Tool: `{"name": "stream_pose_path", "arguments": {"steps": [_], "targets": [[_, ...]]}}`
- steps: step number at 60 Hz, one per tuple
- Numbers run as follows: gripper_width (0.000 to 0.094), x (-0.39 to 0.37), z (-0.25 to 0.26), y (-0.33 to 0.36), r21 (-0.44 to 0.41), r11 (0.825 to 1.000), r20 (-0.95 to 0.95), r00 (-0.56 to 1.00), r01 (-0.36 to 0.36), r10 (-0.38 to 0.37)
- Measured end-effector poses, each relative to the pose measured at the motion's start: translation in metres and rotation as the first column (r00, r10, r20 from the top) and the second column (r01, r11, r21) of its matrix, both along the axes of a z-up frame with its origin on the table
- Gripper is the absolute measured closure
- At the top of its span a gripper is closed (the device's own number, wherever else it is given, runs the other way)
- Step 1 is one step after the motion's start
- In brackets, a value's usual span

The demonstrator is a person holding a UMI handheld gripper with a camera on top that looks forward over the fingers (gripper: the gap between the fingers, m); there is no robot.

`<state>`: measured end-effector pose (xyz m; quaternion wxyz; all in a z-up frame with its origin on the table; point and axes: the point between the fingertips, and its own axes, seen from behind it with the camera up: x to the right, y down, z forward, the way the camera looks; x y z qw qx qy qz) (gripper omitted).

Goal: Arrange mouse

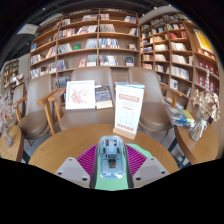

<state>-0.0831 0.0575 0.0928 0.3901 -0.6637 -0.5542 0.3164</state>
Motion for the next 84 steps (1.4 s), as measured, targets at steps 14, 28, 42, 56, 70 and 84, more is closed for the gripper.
{"name": "stream_pose_path", "arguments": {"steps": [14,28,42,56,70,84], "targets": [[0.0517,0.003,-0.074,0.058,-0.033,0.999,0.097,0.995,0.036,-0.033],[0.0463,0.005,-0.102,0.059,-0.042,0.999,0.117,0.993,0.01,-0.006],[0.0084,0.027,-0.071,0.063,-0.042,0.999,0.095,0.995,0.026,-0.022],[0.0081,0.143,0.037,0.037,0.015,1.0,-0.016,1.0,-0.003,0.004],[0.0085,0.27,0.07,0.004,-0.004,1.0,-0.034,0.999,-0.019,0.019],[0.0082,0.331,0.063,-0.016,0.03,0.997,-0.028,0.997,-0.065,0.066]]}}
